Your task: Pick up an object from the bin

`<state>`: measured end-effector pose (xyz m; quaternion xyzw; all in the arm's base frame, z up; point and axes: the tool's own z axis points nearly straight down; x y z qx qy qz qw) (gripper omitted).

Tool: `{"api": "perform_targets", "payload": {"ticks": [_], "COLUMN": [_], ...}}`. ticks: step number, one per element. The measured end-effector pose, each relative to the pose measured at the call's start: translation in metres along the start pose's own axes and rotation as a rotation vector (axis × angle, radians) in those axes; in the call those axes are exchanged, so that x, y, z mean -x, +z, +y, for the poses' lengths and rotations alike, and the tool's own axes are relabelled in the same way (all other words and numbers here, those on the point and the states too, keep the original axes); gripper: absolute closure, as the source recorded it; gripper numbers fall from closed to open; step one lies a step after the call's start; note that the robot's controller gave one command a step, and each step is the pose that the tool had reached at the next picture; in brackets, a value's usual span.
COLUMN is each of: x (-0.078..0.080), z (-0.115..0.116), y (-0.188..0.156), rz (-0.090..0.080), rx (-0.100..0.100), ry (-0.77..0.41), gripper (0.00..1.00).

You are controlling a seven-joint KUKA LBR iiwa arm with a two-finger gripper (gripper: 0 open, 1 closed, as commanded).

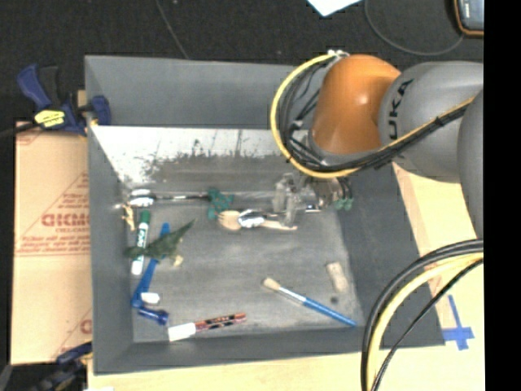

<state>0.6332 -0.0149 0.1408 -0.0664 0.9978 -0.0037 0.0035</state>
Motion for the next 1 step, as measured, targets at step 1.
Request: {"api": "perform_targets", "payload": {"ticks": [1], "x": [0.0019], "z": [-0.0015], "y": [-0.0282], "rz": [-0.008], "rx": [-0.002], "ry": [0.001], "gripper": [1.0]}}
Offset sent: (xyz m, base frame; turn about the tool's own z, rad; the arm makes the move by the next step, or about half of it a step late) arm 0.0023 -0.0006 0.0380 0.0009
